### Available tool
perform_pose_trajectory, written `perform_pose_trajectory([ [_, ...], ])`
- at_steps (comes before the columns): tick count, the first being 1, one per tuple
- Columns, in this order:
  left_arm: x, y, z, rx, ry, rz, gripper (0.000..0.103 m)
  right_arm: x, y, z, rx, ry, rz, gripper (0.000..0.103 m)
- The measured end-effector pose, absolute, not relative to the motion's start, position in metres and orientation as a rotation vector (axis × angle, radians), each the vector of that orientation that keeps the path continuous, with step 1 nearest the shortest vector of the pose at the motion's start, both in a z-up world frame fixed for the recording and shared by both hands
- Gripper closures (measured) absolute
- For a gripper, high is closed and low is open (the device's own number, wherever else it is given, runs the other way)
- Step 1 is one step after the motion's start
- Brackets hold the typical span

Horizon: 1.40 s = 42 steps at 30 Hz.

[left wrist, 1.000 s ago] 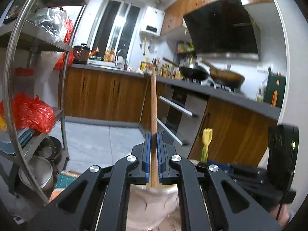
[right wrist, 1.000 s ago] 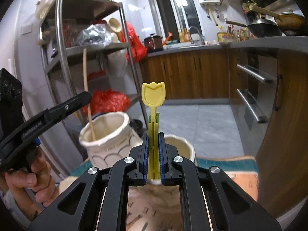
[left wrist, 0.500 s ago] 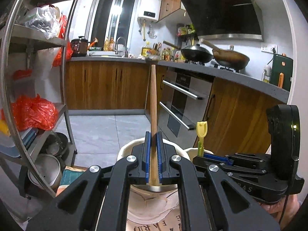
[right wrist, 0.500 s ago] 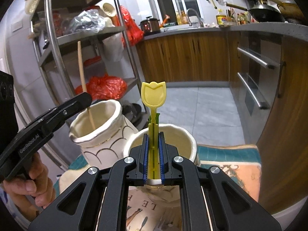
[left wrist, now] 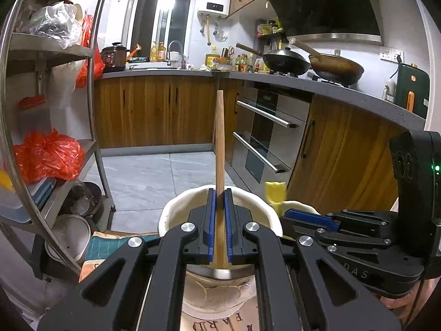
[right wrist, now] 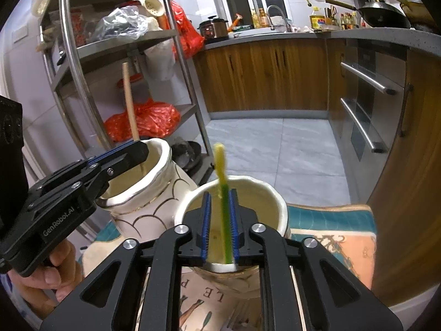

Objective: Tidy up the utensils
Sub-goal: 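Drop chopstick into tall holder with left tool while right drops yellow utensil, then grasp another chopstick with left tool while right grasps the gold fork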

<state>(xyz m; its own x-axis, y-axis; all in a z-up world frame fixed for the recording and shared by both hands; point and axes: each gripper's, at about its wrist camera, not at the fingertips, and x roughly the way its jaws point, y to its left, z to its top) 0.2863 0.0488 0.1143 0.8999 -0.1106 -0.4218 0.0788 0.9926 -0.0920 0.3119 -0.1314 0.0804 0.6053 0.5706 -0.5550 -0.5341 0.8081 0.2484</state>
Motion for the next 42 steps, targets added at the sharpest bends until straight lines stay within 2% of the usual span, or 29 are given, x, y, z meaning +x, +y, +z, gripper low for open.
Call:
perform_pose_trajectory([
  [16, 0.286, 0.064, 0.125, -0.102, 0.382, -0.080, 0.095, 0.299, -0.136, 0.089, 0.065, 0.620, 0.656, 0.085],
  [18, 0.286, 0.067, 0.127, -0.108, 0.382, -0.074, 0.085, 0.297, -0.136, 0.090, 0.064, 0.614, 0.659, 0.085],
  [19, 0.285, 0.068, 0.127, -0.113, 0.377, -0.072, 0.066, 0.296, -0.136, 0.091, 0.063, 0.611, 0.661, 0.085],
  [20, 0.281, 0.069, 0.128, -0.114, 0.361, -0.067, 0.051, 0.296, -0.137, 0.092, 0.062, 0.608, 0.661, 0.085],
  [21, 0.279, 0.069, 0.128, -0.108, 0.352, -0.065, 0.049, 0.295, -0.137, 0.092, 0.062, 0.606, 0.660, 0.085],
  [27, 0.265, 0.069, 0.134, -0.074, 0.336, -0.076, 0.047, 0.289, -0.146, 0.096, 0.069, 0.585, 0.654, 0.085],
  [32, 0.250, 0.087, 0.135, -0.113, 0.337, -0.058, 0.040, 0.278, -0.158, 0.100, 0.073, 0.560, 0.644, 0.082],
  [42, 0.211, 0.109, 0.126, -0.173, 0.377, -0.079, 0.039, 0.247, -0.187, 0.099, 0.073, 0.537, 0.614, 0.079],
])
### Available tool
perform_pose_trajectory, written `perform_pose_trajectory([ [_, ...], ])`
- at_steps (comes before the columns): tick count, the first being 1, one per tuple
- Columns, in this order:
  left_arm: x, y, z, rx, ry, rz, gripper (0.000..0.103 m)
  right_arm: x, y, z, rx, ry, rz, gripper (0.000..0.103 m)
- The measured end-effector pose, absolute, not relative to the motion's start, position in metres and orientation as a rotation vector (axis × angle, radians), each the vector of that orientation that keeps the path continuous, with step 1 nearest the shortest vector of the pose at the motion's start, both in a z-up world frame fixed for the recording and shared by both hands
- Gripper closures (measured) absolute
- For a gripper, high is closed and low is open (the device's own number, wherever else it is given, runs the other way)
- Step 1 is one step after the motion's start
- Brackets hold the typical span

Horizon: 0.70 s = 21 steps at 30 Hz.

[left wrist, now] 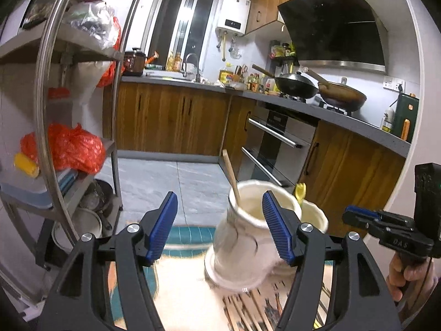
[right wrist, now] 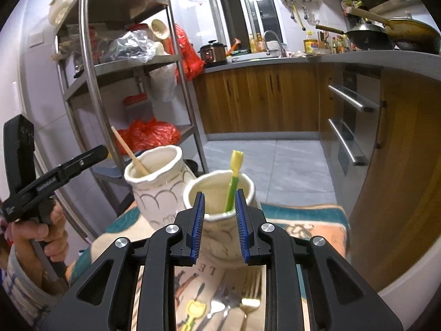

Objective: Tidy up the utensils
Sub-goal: 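Grasp another chopstick with left tool while right grasps the gold fork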

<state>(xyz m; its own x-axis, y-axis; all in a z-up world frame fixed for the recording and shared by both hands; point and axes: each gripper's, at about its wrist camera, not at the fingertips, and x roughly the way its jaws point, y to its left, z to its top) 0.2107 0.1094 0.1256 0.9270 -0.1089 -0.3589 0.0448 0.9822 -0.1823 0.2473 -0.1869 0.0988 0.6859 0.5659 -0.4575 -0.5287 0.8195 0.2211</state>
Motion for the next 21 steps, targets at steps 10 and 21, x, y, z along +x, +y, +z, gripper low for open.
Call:
perform_pose_trajectory([
  [10, 0.176, 0.100, 0.073, -0.177, 0.522, -0.117, 0.043, 0.222, -0.206, 0.059, 0.065, 0.636, 0.576, 0.079],
  [21, 0.161, 0.079, 0.027, -0.104, 0.710, -0.156, 0.056, 0.211, -0.203, 0.000, -0.017, 0.841, 0.553, 0.079],
])
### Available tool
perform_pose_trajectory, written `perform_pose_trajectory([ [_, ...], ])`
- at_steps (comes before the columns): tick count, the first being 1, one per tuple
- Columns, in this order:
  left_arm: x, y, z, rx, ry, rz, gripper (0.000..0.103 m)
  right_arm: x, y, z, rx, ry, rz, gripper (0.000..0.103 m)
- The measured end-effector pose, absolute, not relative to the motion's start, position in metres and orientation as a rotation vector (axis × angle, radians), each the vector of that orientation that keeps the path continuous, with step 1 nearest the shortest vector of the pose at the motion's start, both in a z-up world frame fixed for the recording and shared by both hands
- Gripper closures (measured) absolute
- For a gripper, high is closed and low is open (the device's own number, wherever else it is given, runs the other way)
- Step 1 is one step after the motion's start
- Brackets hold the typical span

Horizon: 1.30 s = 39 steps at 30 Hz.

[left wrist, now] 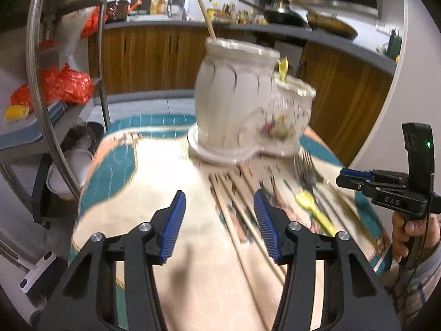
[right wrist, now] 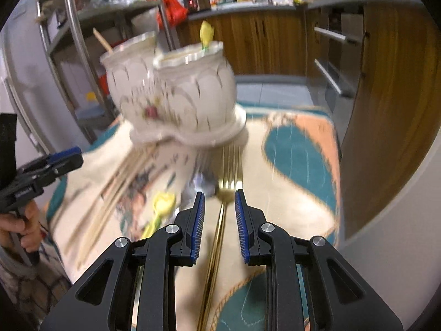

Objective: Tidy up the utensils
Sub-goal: 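Grasp another chopstick with left tool while right grasps the gold fork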

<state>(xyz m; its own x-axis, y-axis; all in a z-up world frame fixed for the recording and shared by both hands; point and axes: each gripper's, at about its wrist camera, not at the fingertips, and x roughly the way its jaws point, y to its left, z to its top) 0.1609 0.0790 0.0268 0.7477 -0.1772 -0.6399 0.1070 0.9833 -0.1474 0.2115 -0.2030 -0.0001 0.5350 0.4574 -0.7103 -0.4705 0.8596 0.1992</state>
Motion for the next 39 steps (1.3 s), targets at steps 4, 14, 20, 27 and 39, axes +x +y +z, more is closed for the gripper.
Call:
perform_pose_trajectory([
  [4, 0.159, 0.071, 0.014, -0.061, 0.780, -0.186, 0.064, 0.210, -0.201, -0.008, -0.031, 0.876, 0.545, 0.079],
  [14, 0.160, 0.058, -0.004, 0.016, 0.848, -0.198, 0.081, 0.208, -0.196, -0.013, -0.076, 0.894, 0.527, 0.087],
  [20, 0.153, 0.057, -0.002, 0.042, 0.876, -0.227, 0.096, 0.204, -0.198, -0.007, -0.182, 0.963, 0.541, 0.094],
  [27, 0.154, 0.077, 0.003, 0.063, 0.993, -0.297, 0.096, 0.210, -0.193, -0.002, -0.327, 1.127, 0.603, 0.094],
  [39, 0.191, 0.080, 0.005, 0.055, 1.237, -0.368, 0.092, 0.248, -0.181, 0.000, -0.345, 1.348, 0.647, 0.094],
])
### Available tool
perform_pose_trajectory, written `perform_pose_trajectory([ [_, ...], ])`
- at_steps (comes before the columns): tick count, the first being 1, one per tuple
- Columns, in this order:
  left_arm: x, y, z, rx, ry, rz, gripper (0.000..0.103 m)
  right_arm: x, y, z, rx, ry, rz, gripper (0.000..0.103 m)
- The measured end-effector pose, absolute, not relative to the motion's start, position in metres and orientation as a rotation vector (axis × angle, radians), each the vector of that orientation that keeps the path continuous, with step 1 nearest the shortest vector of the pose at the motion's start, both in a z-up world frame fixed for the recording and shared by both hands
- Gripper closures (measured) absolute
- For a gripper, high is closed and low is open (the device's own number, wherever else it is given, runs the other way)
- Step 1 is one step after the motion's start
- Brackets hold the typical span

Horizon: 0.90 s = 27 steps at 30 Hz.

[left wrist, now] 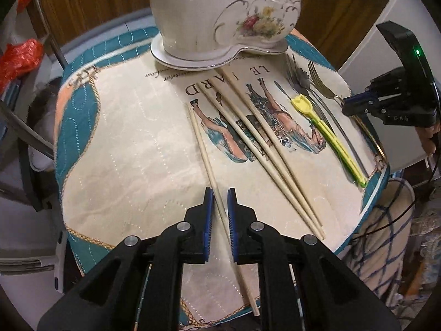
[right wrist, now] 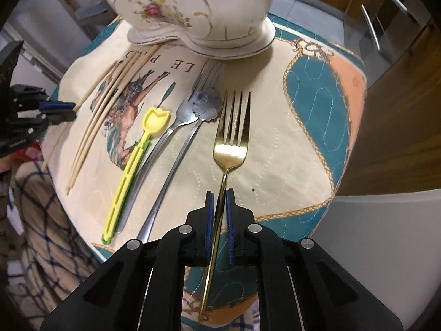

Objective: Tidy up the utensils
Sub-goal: 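Grasp another chopstick with left tool while right grasps the gold fork, then drop chopstick into tall holder with left tool while right drops gold fork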

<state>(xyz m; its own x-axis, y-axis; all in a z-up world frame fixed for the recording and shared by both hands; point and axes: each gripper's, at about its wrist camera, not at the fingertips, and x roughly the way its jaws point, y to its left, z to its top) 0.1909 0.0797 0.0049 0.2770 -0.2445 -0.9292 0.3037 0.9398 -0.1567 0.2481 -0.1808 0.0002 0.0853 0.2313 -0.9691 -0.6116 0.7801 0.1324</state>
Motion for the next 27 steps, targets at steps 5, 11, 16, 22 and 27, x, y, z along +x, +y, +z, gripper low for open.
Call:
perform_pose_trajectory([
  [5, 0.193, 0.084, 0.006, 0.045, 1.260, -0.372, 0.097, 0.248, -0.193, -0.001, -0.250, 1.333, 0.633, 0.096],
  [11, 0.173, 0.092, 0.010, 0.018, 1.171, -0.355, 0.099, 0.242, -0.208, 0.001, -0.171, 1.289, 0.650, 0.096],
  [16, 0.154, 0.099, 0.036, -0.032, 1.030, -0.355, 0.099, 0.228, -0.217, 0.015, -0.122, 1.184, 0.677, 0.096],
  [22, 0.143, 0.102, 0.083, -0.127, 0.797, -0.384, 0.099, 0.217, -0.222, 0.048, -0.023, 0.992, 0.704, 0.096],
  [27, 0.147, 0.095, 0.101, -0.174, 0.661, -0.374, 0.099, 0.213, -0.222, 0.070, 0.020, 0.871, 0.731, 0.096],
])
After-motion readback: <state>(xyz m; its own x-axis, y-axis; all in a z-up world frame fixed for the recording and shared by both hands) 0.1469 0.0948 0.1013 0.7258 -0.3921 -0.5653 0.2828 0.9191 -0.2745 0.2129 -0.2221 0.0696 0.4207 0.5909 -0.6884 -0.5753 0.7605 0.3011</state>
